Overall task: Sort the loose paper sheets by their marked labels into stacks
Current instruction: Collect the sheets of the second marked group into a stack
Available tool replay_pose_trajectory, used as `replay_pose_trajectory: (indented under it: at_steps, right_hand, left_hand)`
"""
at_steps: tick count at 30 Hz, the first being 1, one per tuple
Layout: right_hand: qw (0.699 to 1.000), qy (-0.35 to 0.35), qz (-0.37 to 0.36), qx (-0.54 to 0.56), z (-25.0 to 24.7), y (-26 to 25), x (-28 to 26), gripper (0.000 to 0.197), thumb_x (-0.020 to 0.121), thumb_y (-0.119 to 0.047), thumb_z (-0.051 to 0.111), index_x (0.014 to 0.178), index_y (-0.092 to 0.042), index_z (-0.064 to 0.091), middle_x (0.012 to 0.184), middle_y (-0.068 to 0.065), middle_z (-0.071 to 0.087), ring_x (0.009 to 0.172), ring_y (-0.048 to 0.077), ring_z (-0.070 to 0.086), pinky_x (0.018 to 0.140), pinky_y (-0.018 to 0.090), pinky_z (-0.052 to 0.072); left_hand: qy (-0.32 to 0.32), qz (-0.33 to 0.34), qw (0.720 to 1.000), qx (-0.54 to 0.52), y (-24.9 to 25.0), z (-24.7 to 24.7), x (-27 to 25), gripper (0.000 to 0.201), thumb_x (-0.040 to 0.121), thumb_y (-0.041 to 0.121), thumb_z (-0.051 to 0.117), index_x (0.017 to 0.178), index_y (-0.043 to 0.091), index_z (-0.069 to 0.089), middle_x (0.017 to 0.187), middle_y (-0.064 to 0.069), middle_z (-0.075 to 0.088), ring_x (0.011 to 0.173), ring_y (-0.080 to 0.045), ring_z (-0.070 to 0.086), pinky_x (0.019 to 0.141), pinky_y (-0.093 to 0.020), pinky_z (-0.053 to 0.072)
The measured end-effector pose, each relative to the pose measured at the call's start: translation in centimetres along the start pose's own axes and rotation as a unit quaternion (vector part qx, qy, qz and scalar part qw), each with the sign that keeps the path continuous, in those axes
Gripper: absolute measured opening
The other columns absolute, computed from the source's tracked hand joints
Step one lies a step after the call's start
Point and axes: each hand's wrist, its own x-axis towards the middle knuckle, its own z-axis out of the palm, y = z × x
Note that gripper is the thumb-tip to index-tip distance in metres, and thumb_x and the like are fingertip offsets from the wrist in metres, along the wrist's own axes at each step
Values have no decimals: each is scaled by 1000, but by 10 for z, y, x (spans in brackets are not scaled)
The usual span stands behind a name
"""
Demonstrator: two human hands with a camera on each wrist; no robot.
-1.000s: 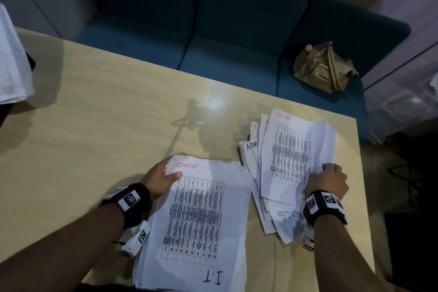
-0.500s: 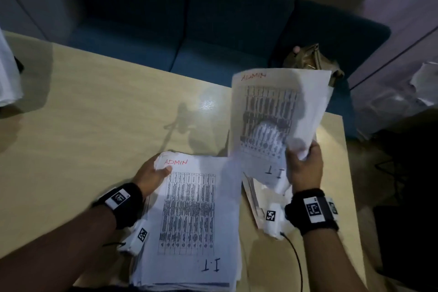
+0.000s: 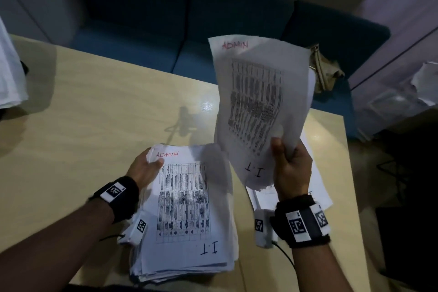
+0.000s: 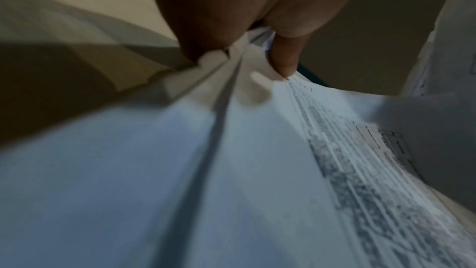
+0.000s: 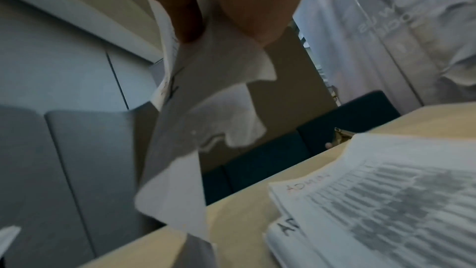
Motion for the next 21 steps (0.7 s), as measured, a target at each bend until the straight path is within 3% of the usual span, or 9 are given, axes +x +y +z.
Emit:
replay_pose_trajectory:
  at_steps: [3,5,10,11,14,16,18,21]
  right_hand:
    - [999,2,19,46,10,5,-1,13,87,-28,58,80,-17,59,66,-13,63,62,-9,53,55,15,42]
    - [999,5,16,39,13,9,-6,15,88,-28,56,79,-16,57,64,-15,62,60,-9,52,52,11,37]
    - [997,-1,-69,-19,4,-15,-13,16,89,-24,56,79,-12,54,64,-4,55,63,-9,51,52,6,34]
    - [996,-4,-87,-30,1,-23,-11,15,89,-22,57,78,-12,54,64,-1,54,63,-7,50,53,6,33]
    - [994,4,-106,-5,-7,-45,-2,7,91,-21,58,84,-22,57,73,-13,60,68,-6,53,58,15,39]
    - [994,14,-83,66,-6,-48,1,8,90,-21,58,85,-28,58,79,-20,66,73,-5,57,61,19,45]
    - [993,2,-28,118,2,-40,0,10,89,-20,59,87,-30,61,79,-19,69,74,-5,60,62,17,48]
    - [994,-96,45,-26,25,1,-12,6,92,-20,60,86,-22,61,70,-11,67,62,-6,59,57,16,48]
  left_hand:
    - [-3,5,1000,-3,1,1,1,49,94,20,56,141,24,42,142,-5,51,127,-26,49,104,-38,36]
    - [-5,5,1000,-6,2,1,0,48,95,20,56,141,23,42,140,-4,52,126,-26,49,104,-39,37]
    - [-11,-12,1000,-14,-1,-4,-2,51,94,24,57,142,29,41,142,-4,51,127,-27,49,108,-48,37]
    - [-12,-14,1000,-11,1,-4,-3,50,94,24,57,142,29,42,141,-4,52,125,-27,50,107,-47,38]
    - [-12,6,1000,6,3,-4,-3,44,94,21,57,137,24,48,129,-2,60,116,-23,55,101,-38,40]
    - [-19,21,999,15,4,-4,-3,41,93,20,59,133,22,52,124,-2,62,115,-24,57,99,-36,40]
    - [-20,17,1000,10,-1,-5,2,43,91,25,60,134,23,51,128,-1,61,119,-24,56,105,-40,39]
    - [-9,-9,999,-42,-25,-5,18,54,76,55,64,126,35,57,131,0,61,121,-26,57,106,-49,41]
